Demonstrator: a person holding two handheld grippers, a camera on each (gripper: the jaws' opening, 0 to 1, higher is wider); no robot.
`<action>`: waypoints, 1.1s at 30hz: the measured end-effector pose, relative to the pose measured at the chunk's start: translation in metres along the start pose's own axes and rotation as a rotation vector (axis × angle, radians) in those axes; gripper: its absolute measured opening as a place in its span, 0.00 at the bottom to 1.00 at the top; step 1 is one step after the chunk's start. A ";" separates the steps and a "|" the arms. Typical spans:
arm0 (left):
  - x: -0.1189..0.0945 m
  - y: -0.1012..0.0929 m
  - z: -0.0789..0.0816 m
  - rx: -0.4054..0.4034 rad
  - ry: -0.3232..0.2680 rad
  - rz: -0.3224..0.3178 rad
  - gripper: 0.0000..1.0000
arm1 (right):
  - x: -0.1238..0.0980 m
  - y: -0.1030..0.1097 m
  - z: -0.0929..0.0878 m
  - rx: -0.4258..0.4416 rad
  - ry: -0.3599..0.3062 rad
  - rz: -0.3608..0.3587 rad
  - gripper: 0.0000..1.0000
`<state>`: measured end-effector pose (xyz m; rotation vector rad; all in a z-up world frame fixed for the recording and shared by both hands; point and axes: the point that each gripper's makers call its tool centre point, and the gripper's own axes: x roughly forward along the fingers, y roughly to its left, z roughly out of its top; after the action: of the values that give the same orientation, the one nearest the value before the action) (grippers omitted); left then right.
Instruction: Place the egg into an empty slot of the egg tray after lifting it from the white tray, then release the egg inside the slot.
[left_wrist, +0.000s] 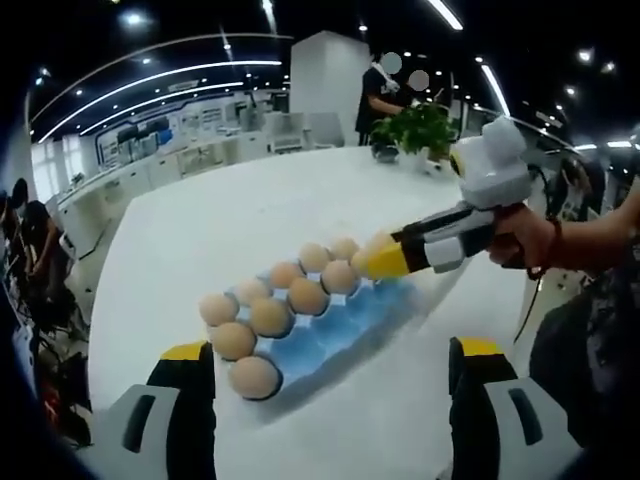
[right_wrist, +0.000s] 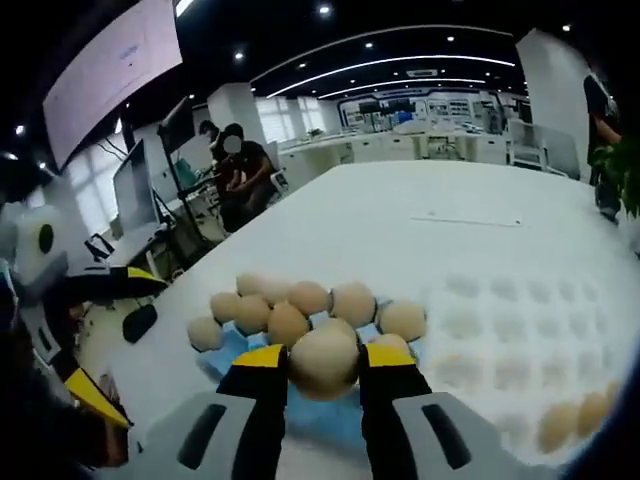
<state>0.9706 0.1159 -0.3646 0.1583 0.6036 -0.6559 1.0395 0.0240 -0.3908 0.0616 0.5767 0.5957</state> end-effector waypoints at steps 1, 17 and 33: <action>0.000 0.000 0.000 0.000 0.000 -0.001 0.99 | 0.001 0.003 0.000 -0.004 0.004 0.007 0.29; -0.002 0.000 -0.004 -0.002 0.010 0.006 0.99 | 0.028 0.059 -0.006 -0.132 0.046 0.171 0.29; -0.005 0.002 -0.008 -0.005 0.011 0.021 0.99 | 0.047 0.088 -0.016 -0.213 0.048 0.252 0.29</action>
<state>0.9652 0.1227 -0.3688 0.1640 0.6137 -0.6341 1.0179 0.1208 -0.4088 -0.0819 0.5528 0.9027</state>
